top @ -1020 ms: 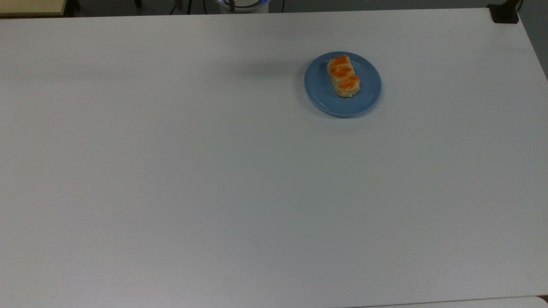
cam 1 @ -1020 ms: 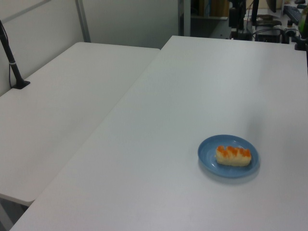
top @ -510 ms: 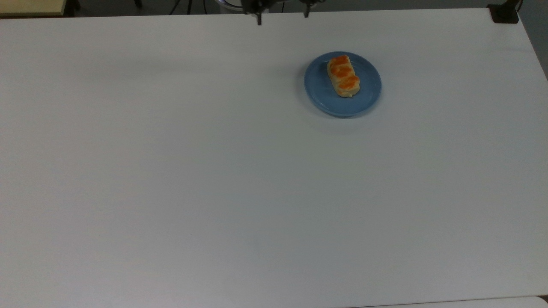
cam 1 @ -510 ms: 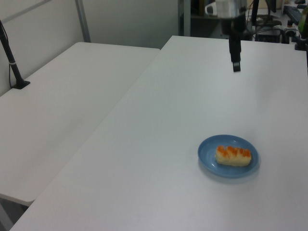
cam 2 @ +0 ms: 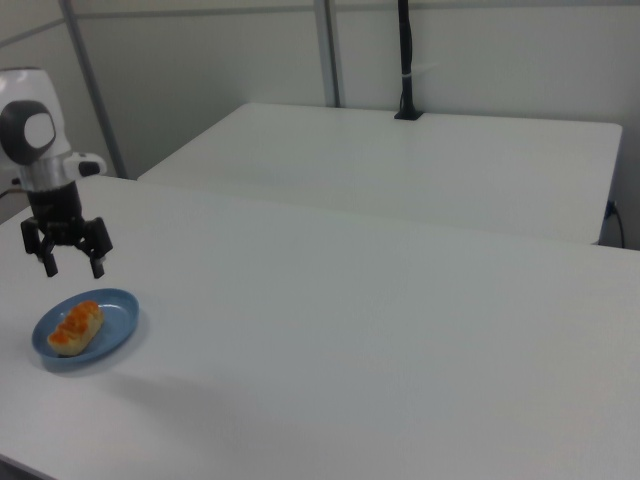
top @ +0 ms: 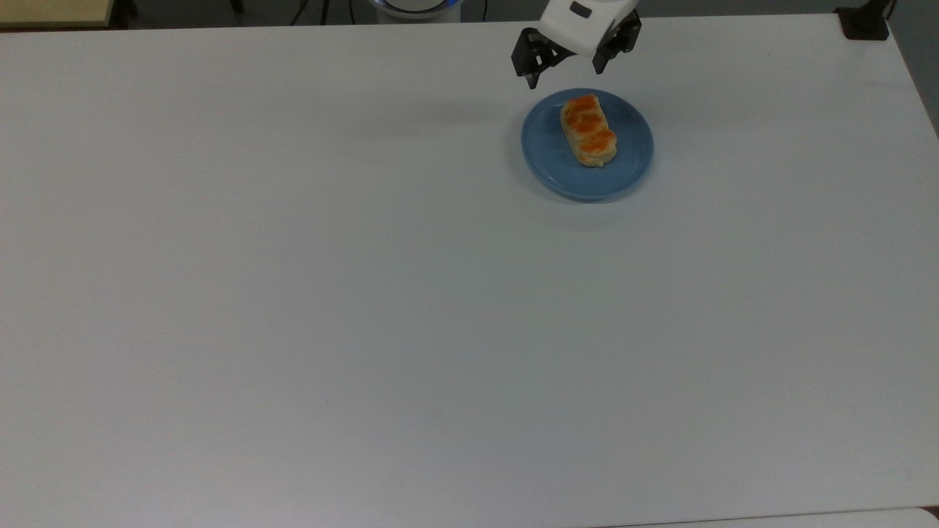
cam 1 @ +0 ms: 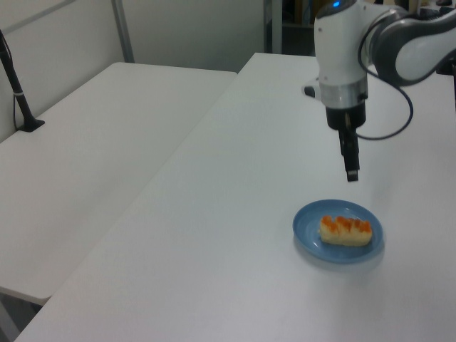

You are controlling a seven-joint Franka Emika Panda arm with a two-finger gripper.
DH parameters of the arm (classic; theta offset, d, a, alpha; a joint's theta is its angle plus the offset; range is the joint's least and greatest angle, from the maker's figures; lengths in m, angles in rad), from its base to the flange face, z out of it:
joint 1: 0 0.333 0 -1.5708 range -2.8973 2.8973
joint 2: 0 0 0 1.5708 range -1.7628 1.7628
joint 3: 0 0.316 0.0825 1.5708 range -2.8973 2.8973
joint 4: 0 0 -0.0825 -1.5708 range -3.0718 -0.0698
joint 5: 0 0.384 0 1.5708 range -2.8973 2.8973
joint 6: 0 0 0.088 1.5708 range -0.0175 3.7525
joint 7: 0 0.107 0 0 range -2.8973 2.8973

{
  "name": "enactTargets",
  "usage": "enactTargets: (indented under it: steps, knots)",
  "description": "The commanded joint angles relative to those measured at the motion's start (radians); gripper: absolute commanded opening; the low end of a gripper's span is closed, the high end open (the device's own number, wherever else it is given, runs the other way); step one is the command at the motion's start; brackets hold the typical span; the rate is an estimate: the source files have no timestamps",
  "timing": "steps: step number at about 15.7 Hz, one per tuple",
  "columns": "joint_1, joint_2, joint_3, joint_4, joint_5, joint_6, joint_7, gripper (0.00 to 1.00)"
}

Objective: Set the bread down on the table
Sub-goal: 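Move the open gripper down over the bread roll on the blue plate, then close the gripper on the bread roll and lift it, then carry the bread roll off the plate and lower it onto the table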

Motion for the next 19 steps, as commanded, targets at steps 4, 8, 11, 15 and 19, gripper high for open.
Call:
enactTargets:
  steps: [4, 8, 11, 15, 19]
  knots:
    - [0.115, 0.198, -0.01, -0.007, -0.077, 0.138, 0.188, 1.0]
    - [0.121, 0.237, -0.01, -0.006, -0.089, 0.171, 0.205, 0.73]
    - [0.12, 0.231, -0.009, -0.001, -0.085, 0.171, 0.202, 0.29]
    - [0.086, 0.197, -0.023, 0.065, -0.071, 0.136, 0.179, 0.18]
    - [-0.059, 0.203, -0.044, 0.229, -0.027, 0.026, 0.052, 0.21]
